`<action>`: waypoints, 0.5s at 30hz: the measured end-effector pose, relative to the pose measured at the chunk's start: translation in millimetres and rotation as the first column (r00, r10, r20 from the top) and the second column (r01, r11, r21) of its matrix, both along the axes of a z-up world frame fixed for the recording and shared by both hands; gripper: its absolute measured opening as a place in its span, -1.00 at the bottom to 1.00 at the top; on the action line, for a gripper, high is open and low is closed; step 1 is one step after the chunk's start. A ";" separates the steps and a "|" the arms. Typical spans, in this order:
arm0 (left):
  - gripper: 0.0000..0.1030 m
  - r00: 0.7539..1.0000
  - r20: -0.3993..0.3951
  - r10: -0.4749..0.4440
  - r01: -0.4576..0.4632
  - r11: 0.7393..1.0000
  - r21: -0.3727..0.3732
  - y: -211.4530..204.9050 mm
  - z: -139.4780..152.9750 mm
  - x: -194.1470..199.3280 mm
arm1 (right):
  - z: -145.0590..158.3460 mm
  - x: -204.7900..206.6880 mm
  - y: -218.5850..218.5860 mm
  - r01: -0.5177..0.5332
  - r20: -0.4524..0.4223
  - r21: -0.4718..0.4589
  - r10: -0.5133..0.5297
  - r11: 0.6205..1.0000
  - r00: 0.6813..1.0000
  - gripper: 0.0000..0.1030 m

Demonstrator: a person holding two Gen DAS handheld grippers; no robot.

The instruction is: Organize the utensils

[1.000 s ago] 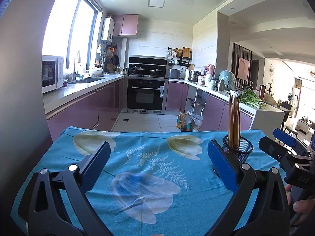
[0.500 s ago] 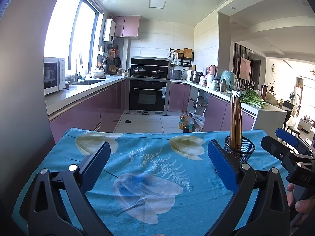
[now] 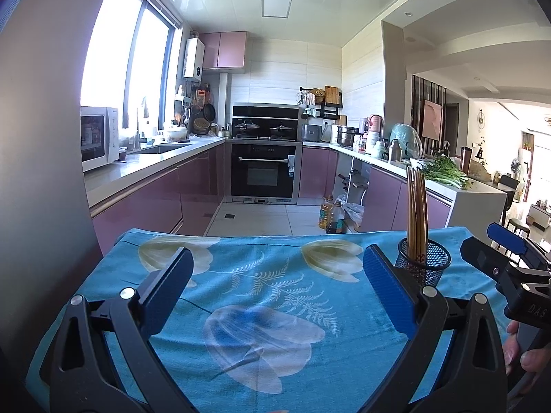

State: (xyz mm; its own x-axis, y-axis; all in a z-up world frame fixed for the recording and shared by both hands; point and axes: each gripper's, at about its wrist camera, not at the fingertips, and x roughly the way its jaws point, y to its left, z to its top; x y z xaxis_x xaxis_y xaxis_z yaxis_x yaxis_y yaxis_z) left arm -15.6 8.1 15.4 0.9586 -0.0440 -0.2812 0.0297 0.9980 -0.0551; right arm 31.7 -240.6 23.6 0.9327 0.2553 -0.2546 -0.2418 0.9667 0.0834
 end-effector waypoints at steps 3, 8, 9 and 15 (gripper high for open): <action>0.89 1.000 0.001 0.001 -0.001 1.000 0.002 -0.3 0.2 -0.2 | -0.4 -0.2 -0.6 0.000 -0.002 0.002 0.000 1.000 1.000 0.87; 0.89 1.000 0.003 0.003 -0.003 1.000 0.003 -0.2 0.7 -0.7 | -0.4 -0.8 -0.2 -0.001 -0.003 0.002 0.001 1.000 1.000 0.87; 0.89 1.000 0.004 0.004 -0.004 1.000 0.004 0.0 1.0 -0.8 | -0.3 -0.7 -0.1 -0.002 -0.002 0.002 0.002 1.000 1.000 0.87; 0.89 1.000 0.006 0.007 -0.007 1.000 0.005 1.1 2.6 -1.7 | -0.5 0.0 1.0 -0.001 -0.003 0.002 0.001 1.000 1.000 0.87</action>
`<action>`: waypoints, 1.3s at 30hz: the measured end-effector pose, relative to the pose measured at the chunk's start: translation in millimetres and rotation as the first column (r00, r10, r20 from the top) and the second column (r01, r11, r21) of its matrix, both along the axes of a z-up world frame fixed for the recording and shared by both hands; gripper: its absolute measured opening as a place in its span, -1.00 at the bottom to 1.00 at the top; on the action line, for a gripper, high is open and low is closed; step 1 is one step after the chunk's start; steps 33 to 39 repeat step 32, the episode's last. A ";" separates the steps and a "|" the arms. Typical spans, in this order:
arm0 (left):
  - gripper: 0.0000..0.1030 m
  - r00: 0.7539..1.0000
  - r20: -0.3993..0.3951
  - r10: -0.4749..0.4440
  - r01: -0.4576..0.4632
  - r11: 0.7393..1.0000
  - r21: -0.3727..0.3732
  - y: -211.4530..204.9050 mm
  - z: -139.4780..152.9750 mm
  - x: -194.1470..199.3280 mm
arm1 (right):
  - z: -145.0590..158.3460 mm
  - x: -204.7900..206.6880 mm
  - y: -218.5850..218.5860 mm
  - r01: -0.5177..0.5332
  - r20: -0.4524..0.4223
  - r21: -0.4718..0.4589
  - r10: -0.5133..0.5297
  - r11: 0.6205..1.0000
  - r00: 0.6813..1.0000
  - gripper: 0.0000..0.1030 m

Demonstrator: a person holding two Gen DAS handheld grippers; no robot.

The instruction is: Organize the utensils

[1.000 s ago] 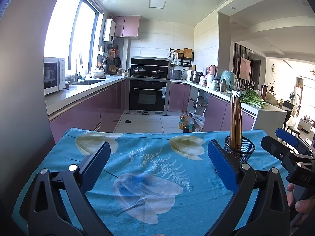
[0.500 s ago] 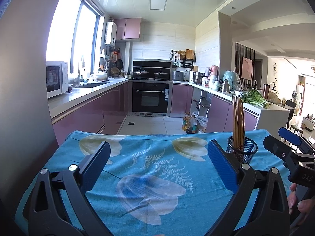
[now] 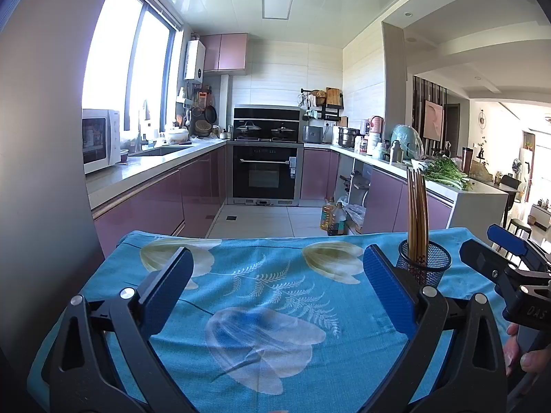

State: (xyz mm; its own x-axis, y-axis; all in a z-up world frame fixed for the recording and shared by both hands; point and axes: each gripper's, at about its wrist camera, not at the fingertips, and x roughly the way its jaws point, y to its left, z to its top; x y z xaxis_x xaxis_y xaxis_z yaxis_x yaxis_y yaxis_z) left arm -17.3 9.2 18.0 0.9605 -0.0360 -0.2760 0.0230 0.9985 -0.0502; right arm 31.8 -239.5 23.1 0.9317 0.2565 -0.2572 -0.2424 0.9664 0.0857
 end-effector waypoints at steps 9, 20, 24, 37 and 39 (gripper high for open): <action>0.89 1.000 0.001 0.000 0.000 1.000 0.001 -0.3 0.2 -0.3 | -0.3 0.2 1.3 0.002 0.003 0.001 -0.002 1.000 1.000 0.87; 0.89 1.000 0.016 0.006 -0.006 1.000 0.019 -3.3 2.4 -2.6 | -1.8 2.3 2.1 -0.004 -0.006 0.001 0.004 1.000 1.000 0.87; 0.89 1.000 0.014 0.008 -0.009 0.999 0.043 -7.5 2.2 -1.8 | -4.6 3.1 0.9 -0.006 -0.011 0.003 0.006 1.000 1.000 0.87; 0.89 0.983 -0.178 0.041 -0.039 0.999 0.015 17.5 -24.1 33.7 | -33.4 40.7 -54.6 0.097 -0.213 -0.036 -0.103 0.995 0.972 0.87; 0.89 0.983 -0.178 0.041 -0.039 0.999 0.015 17.5 -24.1 33.7 | -33.4 40.7 -54.6 0.097 -0.213 -0.036 -0.103 0.995 0.972 0.87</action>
